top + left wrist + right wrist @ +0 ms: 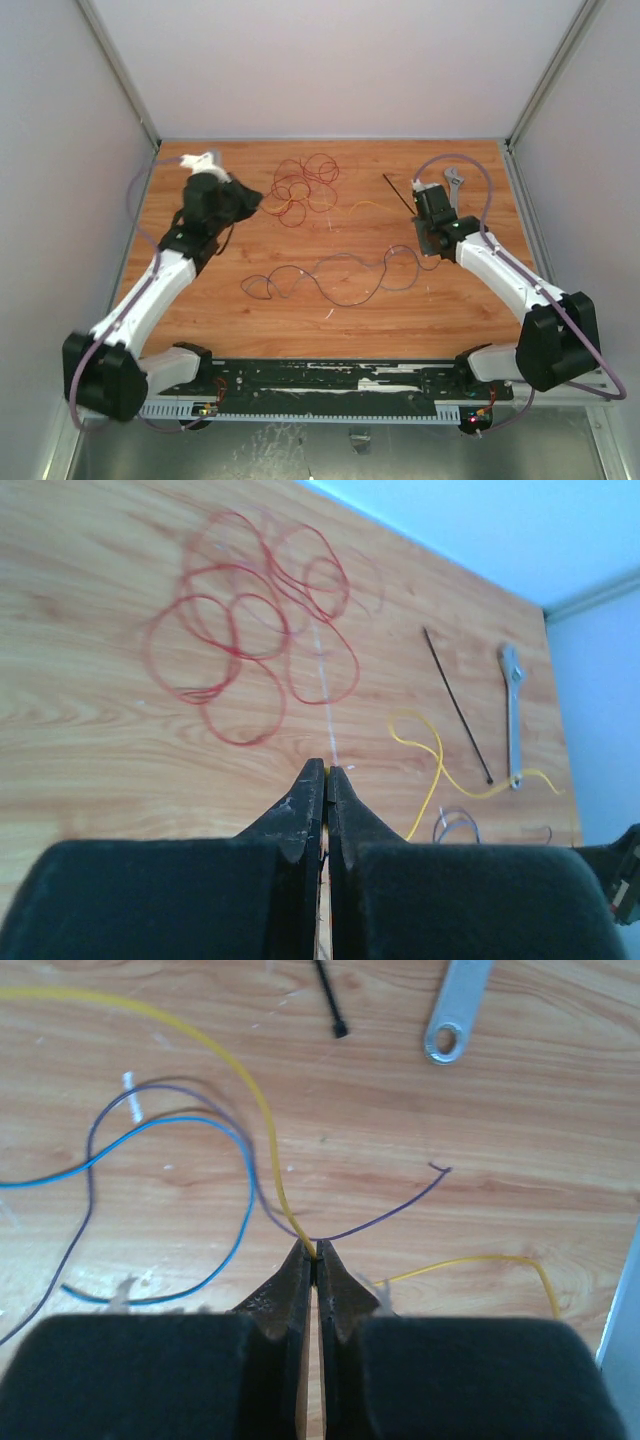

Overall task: Zip-tie the wires
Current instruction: Straighten the cable at the center of the board.

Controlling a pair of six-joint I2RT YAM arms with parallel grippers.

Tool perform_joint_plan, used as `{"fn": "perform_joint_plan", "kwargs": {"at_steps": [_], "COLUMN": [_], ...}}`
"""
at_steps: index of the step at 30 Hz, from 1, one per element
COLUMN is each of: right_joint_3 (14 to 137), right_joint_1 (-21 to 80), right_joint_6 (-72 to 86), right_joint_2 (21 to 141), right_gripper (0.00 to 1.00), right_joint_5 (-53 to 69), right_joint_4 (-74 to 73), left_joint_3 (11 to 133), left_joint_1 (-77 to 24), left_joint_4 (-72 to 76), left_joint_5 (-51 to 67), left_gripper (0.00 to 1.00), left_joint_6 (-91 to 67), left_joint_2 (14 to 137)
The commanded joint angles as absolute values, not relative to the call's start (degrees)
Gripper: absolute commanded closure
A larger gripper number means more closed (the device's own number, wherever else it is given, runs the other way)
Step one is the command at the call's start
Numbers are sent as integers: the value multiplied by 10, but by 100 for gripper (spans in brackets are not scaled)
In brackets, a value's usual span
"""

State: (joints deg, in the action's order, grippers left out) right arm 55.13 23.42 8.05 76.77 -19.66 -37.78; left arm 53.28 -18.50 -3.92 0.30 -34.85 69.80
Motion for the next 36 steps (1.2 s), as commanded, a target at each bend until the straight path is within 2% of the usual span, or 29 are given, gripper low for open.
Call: {"fn": "perform_joint_plan", "kwargs": {"at_steps": [1,7,15,28,36], "right_joint_3": [568,555,541,534,521], "right_joint_1": [202,196,169,153,138], "right_joint_6": [82,91,86,87,91], "right_joint_2": [768,791,797,777,770], "right_gripper": [100,100,100,100,100], "right_joint_5": [-188,-226,-230,-201,-173], "right_joint_4": [-348,-350,-335,-315,-297], "left_joint_3": [441,346,311,297,292], "left_joint_1": [-131,-87,-10,78,128], "left_joint_4": [-62,-107,-148,-76,-72], "left_joint_5": [8,-30,-83,-38,-66], "left_gripper": [100,100,100,100,100], "left_joint_6": [-374,-389,-387,-478,-446], "left_joint_2": [600,475,412,427,430]}}
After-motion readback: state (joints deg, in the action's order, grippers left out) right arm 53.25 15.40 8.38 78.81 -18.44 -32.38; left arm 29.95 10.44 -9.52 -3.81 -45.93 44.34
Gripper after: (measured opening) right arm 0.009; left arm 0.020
